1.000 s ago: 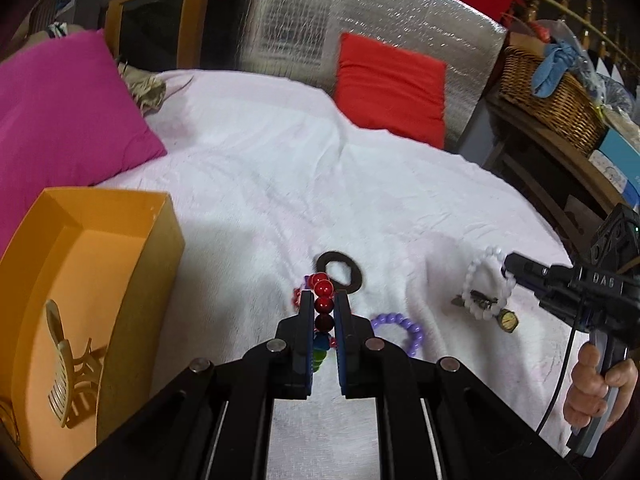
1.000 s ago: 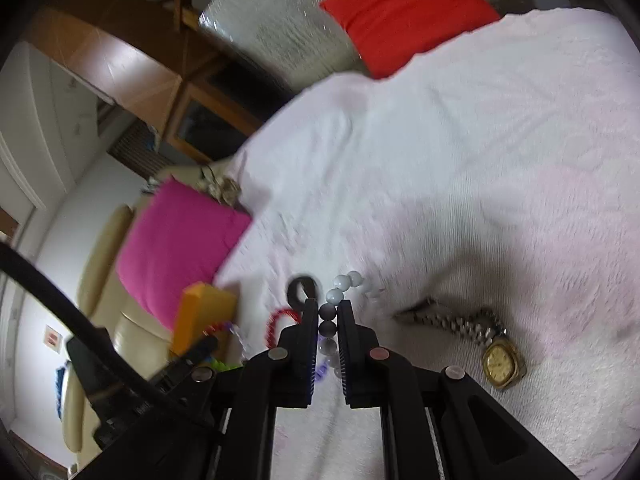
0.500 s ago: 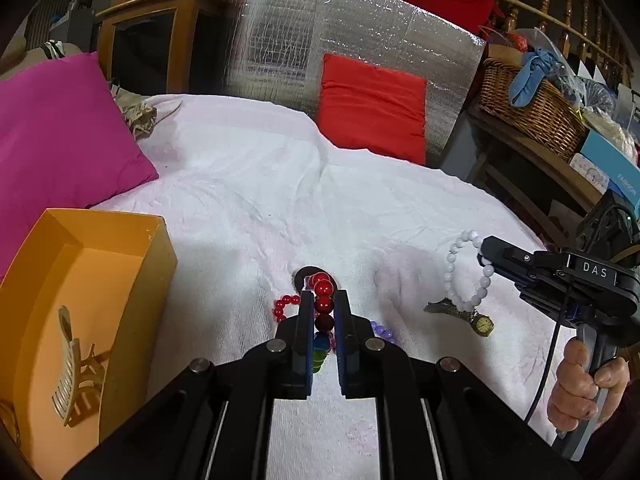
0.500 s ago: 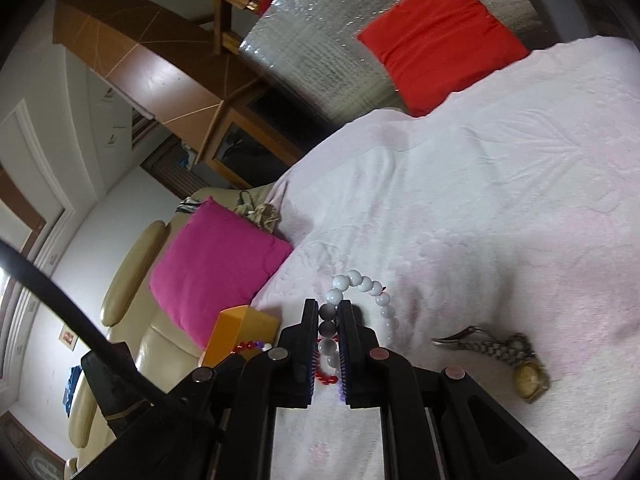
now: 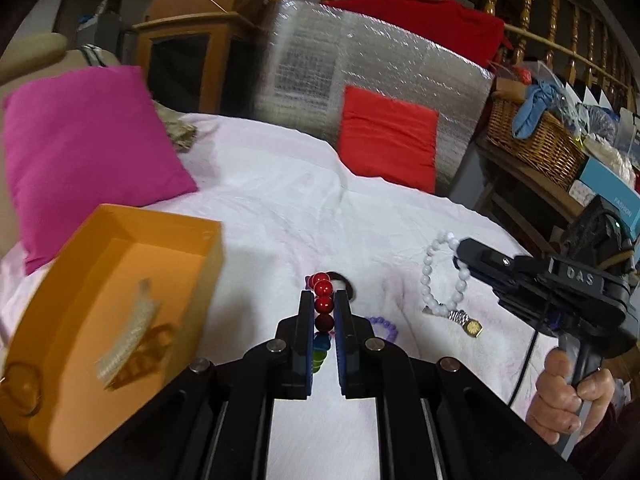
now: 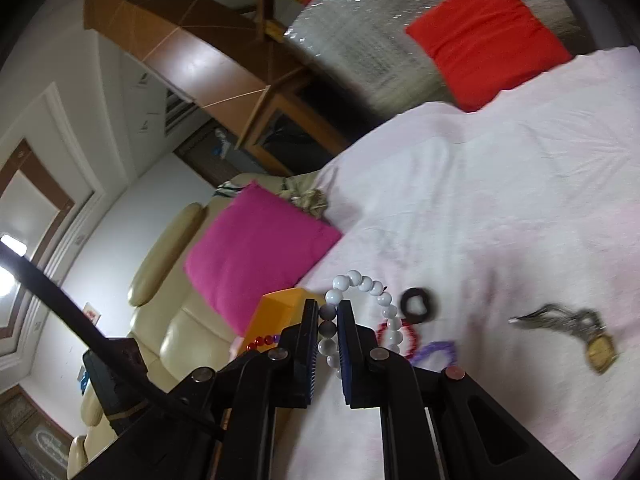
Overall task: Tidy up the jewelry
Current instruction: 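Carry both bracelets into the orange box and open both tools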
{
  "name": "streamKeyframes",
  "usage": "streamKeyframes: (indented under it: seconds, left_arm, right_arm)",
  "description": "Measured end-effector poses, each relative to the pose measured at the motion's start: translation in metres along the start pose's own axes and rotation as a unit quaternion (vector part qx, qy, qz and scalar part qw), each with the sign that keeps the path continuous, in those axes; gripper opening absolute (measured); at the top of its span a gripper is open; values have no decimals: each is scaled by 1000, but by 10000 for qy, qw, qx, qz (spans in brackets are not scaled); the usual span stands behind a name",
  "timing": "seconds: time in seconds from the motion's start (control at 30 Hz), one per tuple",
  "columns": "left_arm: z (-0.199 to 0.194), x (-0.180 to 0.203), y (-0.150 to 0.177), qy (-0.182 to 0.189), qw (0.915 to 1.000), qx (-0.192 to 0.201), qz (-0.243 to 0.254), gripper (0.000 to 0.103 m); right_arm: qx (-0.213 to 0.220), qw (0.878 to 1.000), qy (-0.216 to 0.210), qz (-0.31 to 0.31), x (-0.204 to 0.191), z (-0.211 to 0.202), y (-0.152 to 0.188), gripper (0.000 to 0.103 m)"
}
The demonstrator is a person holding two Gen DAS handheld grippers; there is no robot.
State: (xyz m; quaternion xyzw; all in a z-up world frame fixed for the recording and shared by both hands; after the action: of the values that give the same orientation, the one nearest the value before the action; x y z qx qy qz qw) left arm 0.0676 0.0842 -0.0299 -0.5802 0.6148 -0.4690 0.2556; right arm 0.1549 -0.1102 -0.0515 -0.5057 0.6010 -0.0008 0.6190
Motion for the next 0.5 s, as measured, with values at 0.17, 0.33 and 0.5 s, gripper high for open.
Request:
streamKeyframes:
  seconds: [0.17,0.33,0.5]
  left_arm:
    - [-54,-37,4,-452,9988,121,172,10]
    - [-99,-107,20,-1031,9946,-17,-111,10]
    - [-113,-157,43,-1363,9891,-156,-528,9]
  right_arm:
    - [-216,9990,-393,-1,-41,11,26,11]
    - [-580,9957,-724,-13,-89,34,61,11]
    - [-1029,9907,-894,34,-127,71,97,11]
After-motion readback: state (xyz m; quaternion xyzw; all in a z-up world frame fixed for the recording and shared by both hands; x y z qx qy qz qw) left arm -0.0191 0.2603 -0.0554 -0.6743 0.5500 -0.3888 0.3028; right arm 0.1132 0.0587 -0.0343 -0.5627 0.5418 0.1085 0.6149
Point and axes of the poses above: each gripper's, at about its wrist camera, not at the fingertips, and z roughly the way its jaws point, x to its right, y to its underside, the point moved 6 cm from there along z, roughly the way its jaws point, and after that the axes turned 9 degrees about x, right-handed, at the moved point
